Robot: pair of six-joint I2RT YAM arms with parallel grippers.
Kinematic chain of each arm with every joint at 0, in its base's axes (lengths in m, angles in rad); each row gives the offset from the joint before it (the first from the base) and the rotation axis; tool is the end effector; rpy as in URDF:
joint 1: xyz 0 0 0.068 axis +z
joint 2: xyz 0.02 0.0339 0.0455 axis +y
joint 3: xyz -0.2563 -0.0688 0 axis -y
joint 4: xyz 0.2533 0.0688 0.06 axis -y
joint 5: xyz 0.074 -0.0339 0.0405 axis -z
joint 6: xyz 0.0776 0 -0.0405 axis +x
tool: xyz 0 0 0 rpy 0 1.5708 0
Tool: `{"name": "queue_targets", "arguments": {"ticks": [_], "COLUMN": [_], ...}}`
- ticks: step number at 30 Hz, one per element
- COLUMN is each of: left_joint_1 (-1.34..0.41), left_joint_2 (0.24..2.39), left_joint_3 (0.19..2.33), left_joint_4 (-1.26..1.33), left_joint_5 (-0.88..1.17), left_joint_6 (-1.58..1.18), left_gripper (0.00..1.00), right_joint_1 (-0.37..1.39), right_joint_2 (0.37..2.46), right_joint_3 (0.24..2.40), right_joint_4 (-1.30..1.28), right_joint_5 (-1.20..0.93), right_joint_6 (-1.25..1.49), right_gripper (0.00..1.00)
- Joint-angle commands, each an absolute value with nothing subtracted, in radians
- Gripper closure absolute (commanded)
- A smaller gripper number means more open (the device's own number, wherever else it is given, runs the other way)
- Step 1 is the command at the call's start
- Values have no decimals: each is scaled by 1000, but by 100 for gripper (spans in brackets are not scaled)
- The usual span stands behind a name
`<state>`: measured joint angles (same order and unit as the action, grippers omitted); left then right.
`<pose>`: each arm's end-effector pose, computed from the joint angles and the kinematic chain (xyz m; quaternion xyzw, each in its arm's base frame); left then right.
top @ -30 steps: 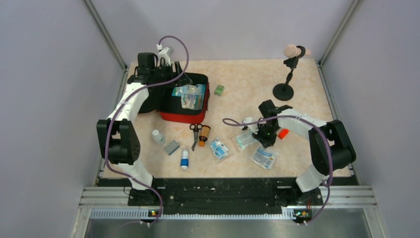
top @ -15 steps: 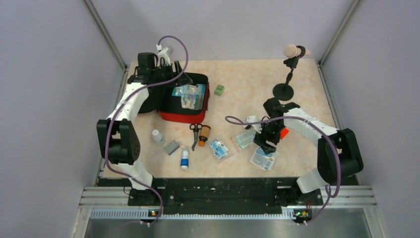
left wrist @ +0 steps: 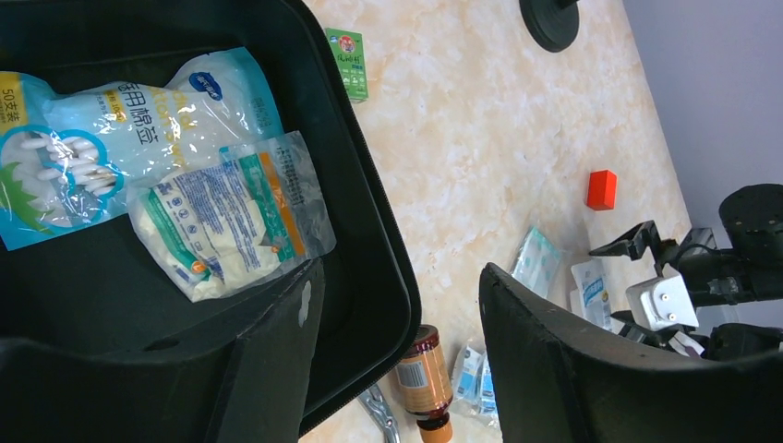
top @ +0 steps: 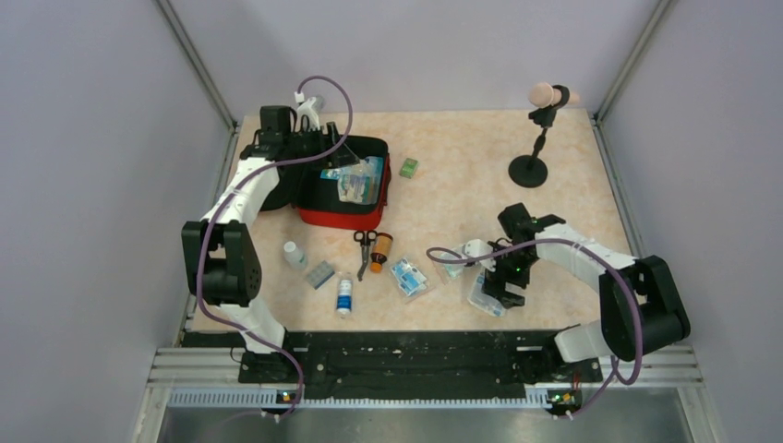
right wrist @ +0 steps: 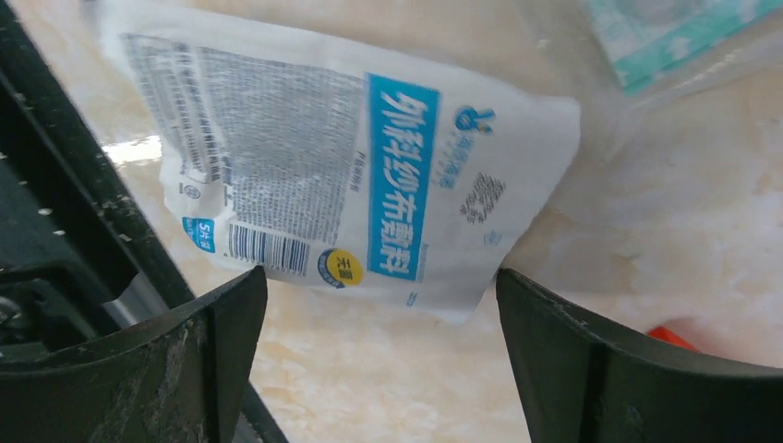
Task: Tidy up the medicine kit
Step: Move the medical item to the center of the board, then pick up the medical item at the center of the board.
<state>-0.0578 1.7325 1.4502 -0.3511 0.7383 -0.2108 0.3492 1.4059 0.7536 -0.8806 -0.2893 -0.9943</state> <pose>0.4234 -0.0768 0.2758 0.0989 0.8421 -0.3754 0.3744 0.2003 0.0965 0.1120 -0.6179 0.7727 0.1307 0.0635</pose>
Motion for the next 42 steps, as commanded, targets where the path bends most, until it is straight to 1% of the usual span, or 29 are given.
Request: {"name": "queue_targets", "arguments": {"ticks": [1, 5, 9, 12, 14, 15, 17, 18, 19, 22, 23, 25, 26, 27, 29, 30, 32, 34, 38, 42], "left_joint_1": [-57, -57, -59, -65, -71, -76, -91, -100, -110, -147, -157, -169, -172, -172, -171, -172, -171, -171, -170, -170], "left_joint_2": [1703, 1703, 1708, 1711, 1716, 1718, 1725, 1729, 1733, 1736, 1733, 1731, 1732, 1735, 1741, 1744, 1745, 1740, 1722, 1711], "left_joint_3": [1445, 1448, 1445, 1446, 1447, 1445, 1445, 1444, 1443, 1436, 1435, 1437, 1440, 1442, 1448, 1449, 1452, 1451, 1437, 1425], "left_joint_4": [-315, -321, -306, -296, -288, -282, -276, -275, -273, -280, -287, -297, -301, -301, -303, -302, -301, -304, -305, -310], "left_joint_5": [721, 726, 729, 739, 751, 755, 753, 749, 743, 729, 722, 710, 707, 704, 699, 700, 703, 701, 701, 700], "left_joint_6": [-187, -186, -198, -202, -208, -212, -219, -225, -233, -253, -244, -229, -227, -226, -225, -225, -226, -220, -205, -193], "left_gripper": [33, 33, 33, 33, 33, 33, 33, 33, 33, 33, 33, 33, 33, 33, 33, 33, 33, 33, 32, 32], "right_joint_1": [351, 351, 351, 351, 349, 349, 342, 339, 334, 303, 289, 250, 233, 221, 213, 213, 213, 212, 186, 176], "right_joint_2": [1415, 1401, 1382, 1368, 1360, 1361, 1366, 1370, 1374, 1387, 1391, 1406, 1416, 1426, 1449, 1460, 1492, 1514, 1563, 1606], "right_joint_3": [707, 709, 710, 717, 728, 732, 741, 744, 748, 783, 804, 865, 893, 916, 944, 952, 960, 955, 948, 961], "right_joint_4": [-639, -581, -581, -600, -607, -608, -602, -595, -588, -589, -597, -619, -627, -628, -614, -608, -593, -585, -578, -579], "right_joint_5": [-251, -280, -299, -310, -313, -316, -330, -336, -339, -360, -370, -414, -447, -473, -534, -556, -582, -599, -650, -652], "right_joint_6": [-980, -884, -847, -835, -821, -813, -794, -781, -764, -708, -681, -621, -592, -562, -519, -498, -459, -448, -457, -501], "right_gripper": [11, 21, 38, 61, 67, 78, 95, 100, 100, 100, 92, 58, 46, 37, 24, 20, 16, 16, 20, 21]}}
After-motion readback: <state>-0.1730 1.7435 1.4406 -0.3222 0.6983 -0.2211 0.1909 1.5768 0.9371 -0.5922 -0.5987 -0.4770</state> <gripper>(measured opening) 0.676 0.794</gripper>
